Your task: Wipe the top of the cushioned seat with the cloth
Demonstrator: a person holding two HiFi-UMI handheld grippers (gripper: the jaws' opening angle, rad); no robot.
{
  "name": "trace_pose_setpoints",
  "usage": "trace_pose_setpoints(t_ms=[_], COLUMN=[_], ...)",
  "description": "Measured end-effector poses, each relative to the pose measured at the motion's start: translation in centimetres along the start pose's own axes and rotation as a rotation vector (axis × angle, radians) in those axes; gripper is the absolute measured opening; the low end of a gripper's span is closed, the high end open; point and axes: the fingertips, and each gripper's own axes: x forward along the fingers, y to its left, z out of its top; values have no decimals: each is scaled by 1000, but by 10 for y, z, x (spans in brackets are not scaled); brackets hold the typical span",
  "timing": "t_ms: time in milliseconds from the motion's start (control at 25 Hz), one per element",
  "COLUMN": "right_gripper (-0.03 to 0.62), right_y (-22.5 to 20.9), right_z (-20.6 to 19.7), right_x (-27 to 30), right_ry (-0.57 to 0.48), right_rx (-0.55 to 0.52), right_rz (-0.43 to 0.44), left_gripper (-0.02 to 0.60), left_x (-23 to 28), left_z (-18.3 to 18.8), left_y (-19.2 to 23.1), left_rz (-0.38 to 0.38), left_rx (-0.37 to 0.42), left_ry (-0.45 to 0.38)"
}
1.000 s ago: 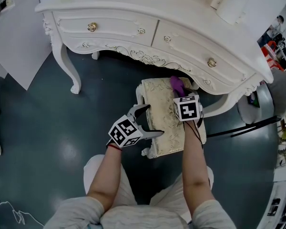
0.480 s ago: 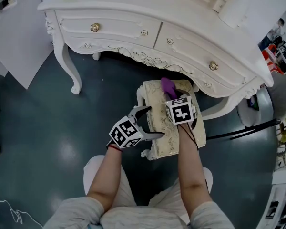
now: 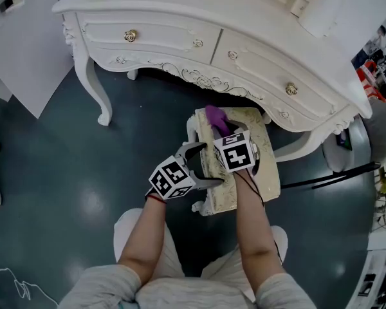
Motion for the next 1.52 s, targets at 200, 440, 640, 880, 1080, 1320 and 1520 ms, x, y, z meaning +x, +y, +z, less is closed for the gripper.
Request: trace_pose_setpoints(t_ms=[200,440,640,880,1080,1320,1520], right_gripper=[100,100,100,100,100,100,100], right_y=[17,28,26,-2,-36,-82,-114], right_z=[4,10,27,37,22,-47,-99], right_x=[0,-5,-32,-85,-124,-141,-143], right_ry=[-2,-34,-163,-298,-336,-201,-122], right_rx=[-2,53,169,232,237,259,325], right_rz=[53,130,185,153,30,-122,-213], left_gripper=[529,529,529,529,529,529,529], left_x=[0,0,0,0,0,0,-1], left_z=[-1,0,0,0,0,0,-1], left_y=[0,0,-1,0,0,0,0], left_rz=[0,5,4,2,1,0,4], left_rx=[-2,1,1,2,2,3,5], left_ry=[1,4,3,2,-2,2,0])
